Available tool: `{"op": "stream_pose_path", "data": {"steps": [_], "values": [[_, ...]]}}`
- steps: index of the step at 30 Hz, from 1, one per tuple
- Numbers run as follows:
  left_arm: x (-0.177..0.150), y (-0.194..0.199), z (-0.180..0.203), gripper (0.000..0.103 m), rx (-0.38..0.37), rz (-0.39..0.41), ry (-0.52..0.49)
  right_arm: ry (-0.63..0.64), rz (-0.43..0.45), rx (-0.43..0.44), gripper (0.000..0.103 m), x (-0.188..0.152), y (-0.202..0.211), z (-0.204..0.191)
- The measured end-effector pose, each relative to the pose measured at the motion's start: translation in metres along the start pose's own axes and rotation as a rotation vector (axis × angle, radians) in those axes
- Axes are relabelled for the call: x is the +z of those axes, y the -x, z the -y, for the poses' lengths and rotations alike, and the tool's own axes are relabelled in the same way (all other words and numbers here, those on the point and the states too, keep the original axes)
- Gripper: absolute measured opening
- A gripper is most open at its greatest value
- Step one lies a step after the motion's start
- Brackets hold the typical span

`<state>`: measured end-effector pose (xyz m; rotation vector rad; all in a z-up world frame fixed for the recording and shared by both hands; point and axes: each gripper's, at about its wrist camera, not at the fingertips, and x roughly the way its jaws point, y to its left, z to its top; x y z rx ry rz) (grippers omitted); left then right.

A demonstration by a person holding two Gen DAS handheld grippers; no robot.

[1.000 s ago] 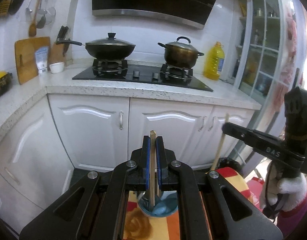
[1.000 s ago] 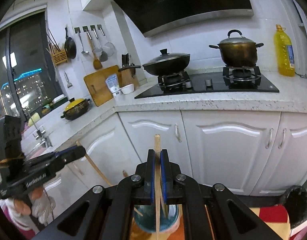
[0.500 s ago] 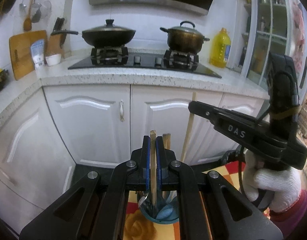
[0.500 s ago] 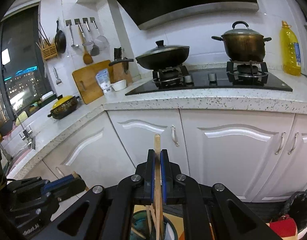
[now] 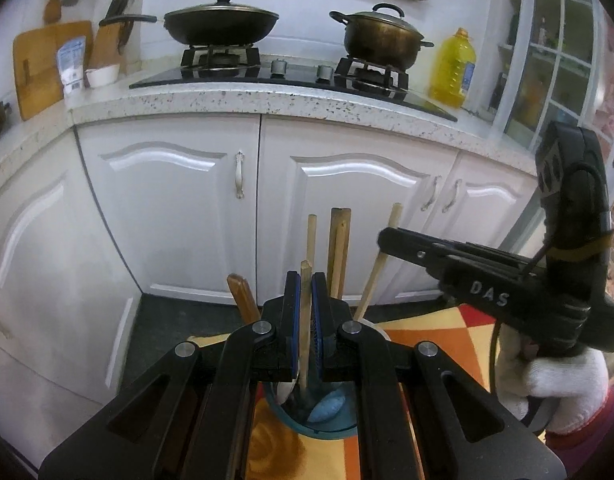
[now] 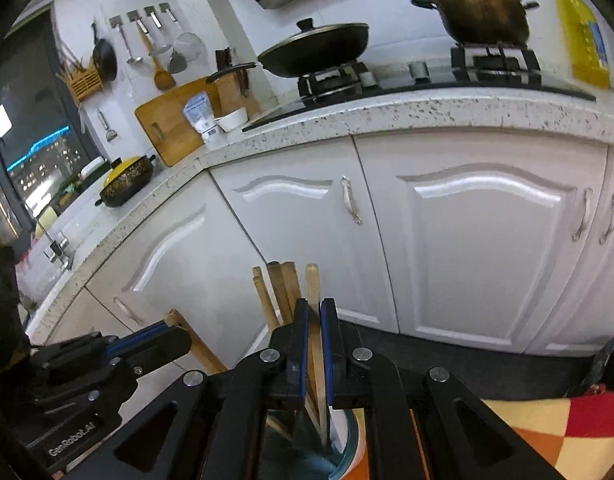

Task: Organize utensils
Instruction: 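Carry both chopsticks over the floral cup and drop them in while opening both grippers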

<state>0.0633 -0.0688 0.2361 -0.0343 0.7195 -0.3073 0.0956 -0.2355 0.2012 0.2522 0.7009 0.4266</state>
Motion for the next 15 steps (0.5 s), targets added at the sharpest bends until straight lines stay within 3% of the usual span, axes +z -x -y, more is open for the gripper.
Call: {"op": "stream_pose_path", "data": {"steps": [2,6,9,15], "values": [[0.0,0.002,0.0,0.005,-0.004,0.0,0.01,-0.02,0.003,0.014,0.034,-0.003,0.007,0.004],[-0.002,0.004,0.001,0.015,0.006,-0.003,0.013,-0.015,-0.017,0.018,0.034,-0.013,0.014,0.005],[-0.006,0.009,0.002,0.033,0.001,0.002,0.016,-0.008,-0.028,0.006,0.034,-0.026,0.02,0.005],[-0.013,0.016,0.007,0.042,0.031,0.021,0.003,0.006,-0.034,-0.049,0.034,-0.046,0.031,0.002]]}}
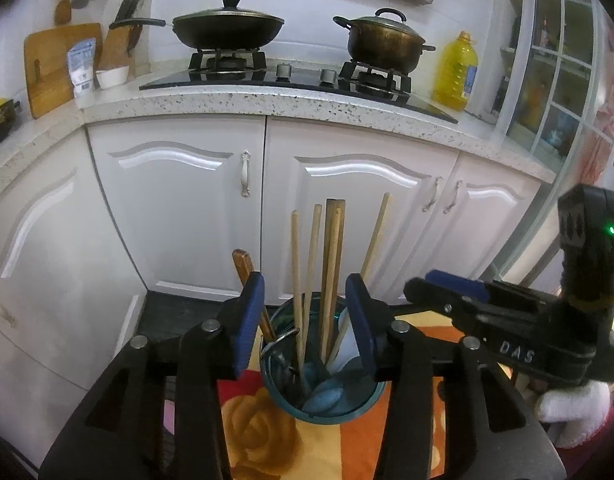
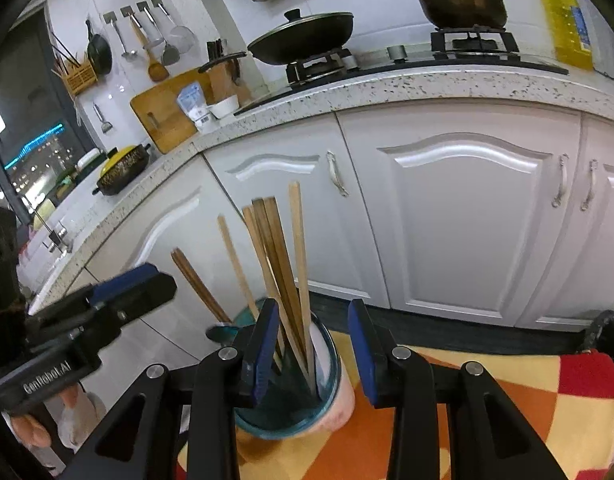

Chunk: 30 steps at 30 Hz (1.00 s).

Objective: Organize utensils

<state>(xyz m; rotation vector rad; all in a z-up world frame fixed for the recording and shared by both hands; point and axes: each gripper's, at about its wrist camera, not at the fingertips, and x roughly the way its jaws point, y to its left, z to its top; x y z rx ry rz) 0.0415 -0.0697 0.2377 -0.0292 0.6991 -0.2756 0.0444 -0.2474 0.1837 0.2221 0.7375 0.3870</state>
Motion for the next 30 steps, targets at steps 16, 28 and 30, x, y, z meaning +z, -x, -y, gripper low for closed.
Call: {"op": "stream_pose_path", "data": {"steps": [16,28,30], "values": [[-0.028,0.018,0.006,0.042,0.077,0.025,-0.013,0.032,-0.016,-0.098,0.041,-0.038,0.013,-0.022],[-0.052,0.025,0.005,0.042,0.1,0.009,0.03,0.012,-0.001,-0.14,0.041,-0.051,0.025,-0.027],[-0.055,0.026,0.005,0.042,0.106,0.008,0.035,0.007,-0.003,-0.14,0.041,-0.053,0.025,-0.028]]}}
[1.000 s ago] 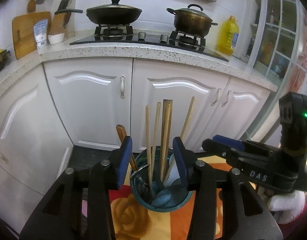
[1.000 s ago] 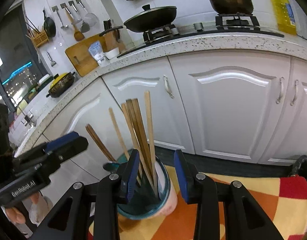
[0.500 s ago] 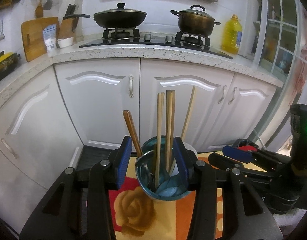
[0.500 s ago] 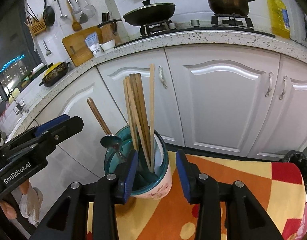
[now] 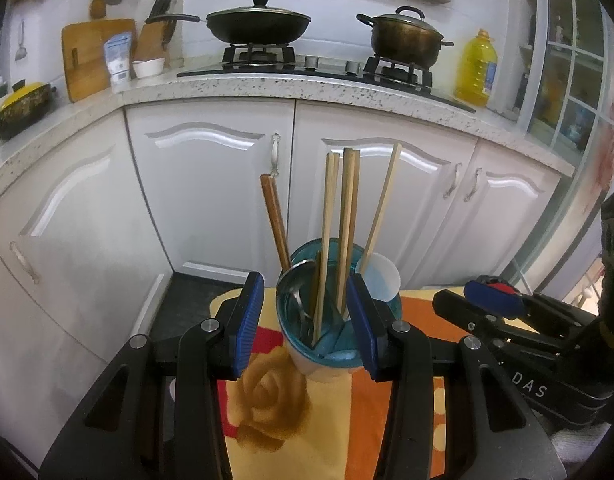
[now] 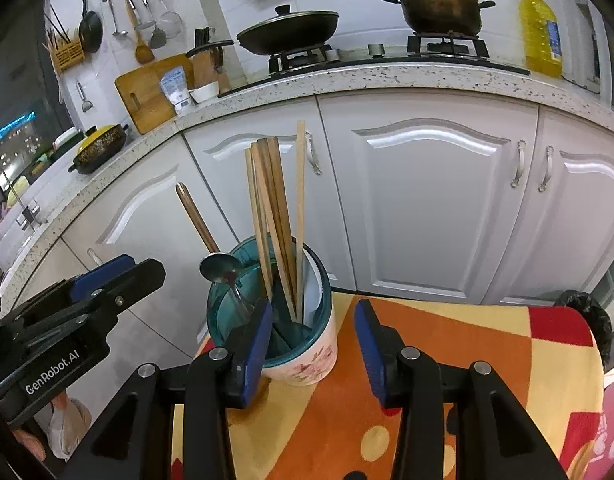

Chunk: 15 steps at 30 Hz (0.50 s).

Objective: Organize utensils

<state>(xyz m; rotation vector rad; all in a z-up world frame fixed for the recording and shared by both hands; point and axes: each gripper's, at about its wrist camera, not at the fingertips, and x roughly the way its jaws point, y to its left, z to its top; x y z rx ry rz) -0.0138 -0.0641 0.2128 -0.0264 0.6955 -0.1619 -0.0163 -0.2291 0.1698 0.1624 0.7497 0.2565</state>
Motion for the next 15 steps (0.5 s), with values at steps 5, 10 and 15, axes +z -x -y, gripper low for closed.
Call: {"op": "stream_pose_path", "data": {"steps": [5,10,15], "values": [[-0.01,0.0,0.0,0.042,0.003,-0.022,0.011,-0.006,-0.003,-0.006,0.041,-0.006,0.003,-0.002],[-0.016,0.001,0.002,0.042,0.021,-0.026,0.003,-0.016,-0.006,-0.01,0.041,-0.009,0.005,0.0],[-0.019,0.001,0.001,0.042,0.046,-0.031,0.007,-0.019,-0.009,-0.016,0.042,-0.012,0.006,0.001]]}}
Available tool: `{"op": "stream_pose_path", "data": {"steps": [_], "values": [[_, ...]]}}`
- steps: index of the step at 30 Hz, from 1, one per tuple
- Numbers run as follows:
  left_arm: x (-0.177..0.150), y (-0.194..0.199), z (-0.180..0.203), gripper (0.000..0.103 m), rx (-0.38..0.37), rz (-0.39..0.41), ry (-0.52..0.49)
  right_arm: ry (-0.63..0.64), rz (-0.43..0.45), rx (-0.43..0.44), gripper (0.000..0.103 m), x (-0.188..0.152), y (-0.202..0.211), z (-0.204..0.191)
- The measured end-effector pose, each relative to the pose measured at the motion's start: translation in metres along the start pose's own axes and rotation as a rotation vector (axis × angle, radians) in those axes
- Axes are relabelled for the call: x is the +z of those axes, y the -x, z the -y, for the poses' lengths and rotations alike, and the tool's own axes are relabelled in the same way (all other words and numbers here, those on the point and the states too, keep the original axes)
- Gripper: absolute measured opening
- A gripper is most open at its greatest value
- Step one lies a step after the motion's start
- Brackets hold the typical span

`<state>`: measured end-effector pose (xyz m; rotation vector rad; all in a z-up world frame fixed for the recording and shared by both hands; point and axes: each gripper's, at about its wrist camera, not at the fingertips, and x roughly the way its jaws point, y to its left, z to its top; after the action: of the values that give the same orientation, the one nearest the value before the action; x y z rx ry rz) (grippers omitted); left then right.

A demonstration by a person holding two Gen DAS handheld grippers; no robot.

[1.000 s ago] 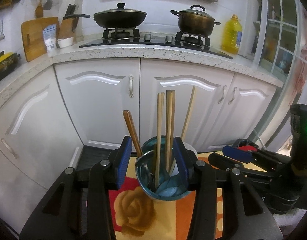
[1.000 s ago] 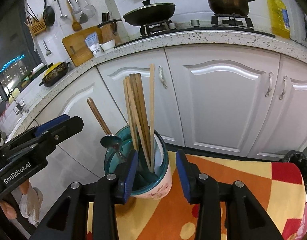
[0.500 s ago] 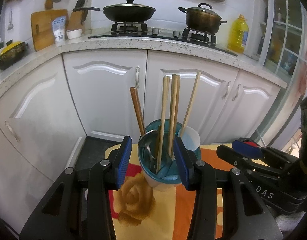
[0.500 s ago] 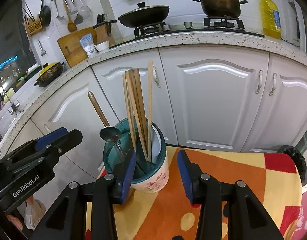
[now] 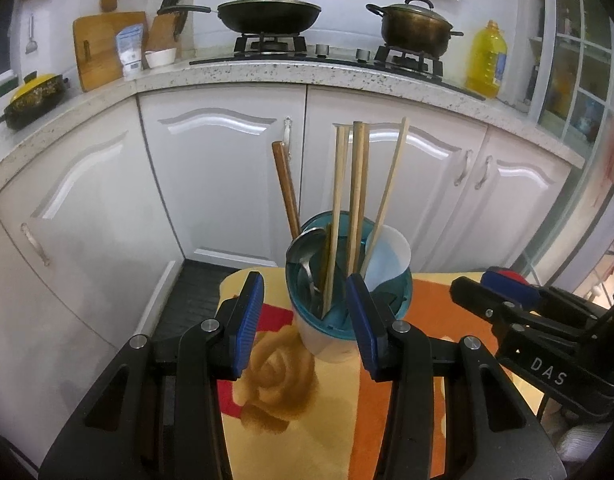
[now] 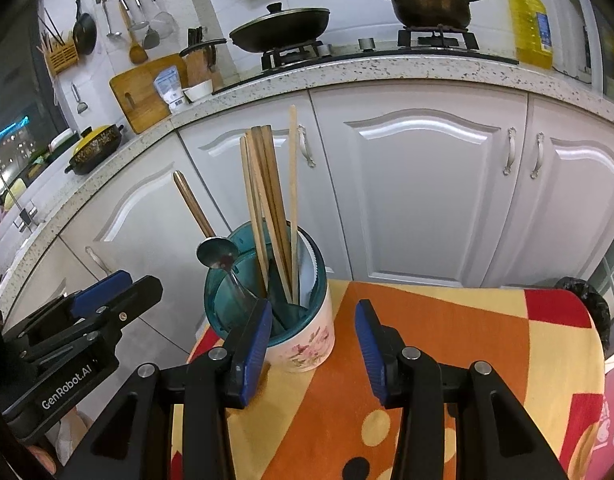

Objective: Organize utensils

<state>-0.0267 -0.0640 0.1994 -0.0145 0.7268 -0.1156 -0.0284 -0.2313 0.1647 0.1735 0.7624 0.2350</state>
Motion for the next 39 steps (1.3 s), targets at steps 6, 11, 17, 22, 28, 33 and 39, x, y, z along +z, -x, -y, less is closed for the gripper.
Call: {"op": "stream_pose_path", "data": {"steps": [6,11,17,22,28,33,39], "values": [[-0.004,-0.001,-0.001,0.042,0.024,-0.013,-0.01,0.009,-0.009,0.003,0.042,-0.001,-0.001,-0.002],[-0.008,0.0,-0.002,0.042,0.029,-0.017,-0.013,0.008,-0.008,0.005,0.042,-0.001,-0.003,-0.004],[-0.011,0.0,-0.005,0.042,0.035,-0.015,0.003,0.015,-0.017,-0.002,0.042,-0.004,-0.004,-0.006],[-0.013,0.004,-0.003,0.042,0.033,0.0,0.002,0.021,-0.024,-0.003,0.043,-0.006,-0.005,-0.008],[-0.016,0.003,0.003,0.042,0.04,-0.004,-0.021,0.028,-0.023,-0.001,0.043,-0.005,-0.007,-0.012],[-0.017,0.002,0.005,0.042,0.042,-0.004,-0.027,0.023,-0.029,-0.009,0.043,-0.006,-0.008,-0.01],[-0.017,0.002,0.005,0.042,0.046,-0.005,-0.028,0.012,-0.032,-0.008,0.043,-0.007,-0.009,-0.006]]}}
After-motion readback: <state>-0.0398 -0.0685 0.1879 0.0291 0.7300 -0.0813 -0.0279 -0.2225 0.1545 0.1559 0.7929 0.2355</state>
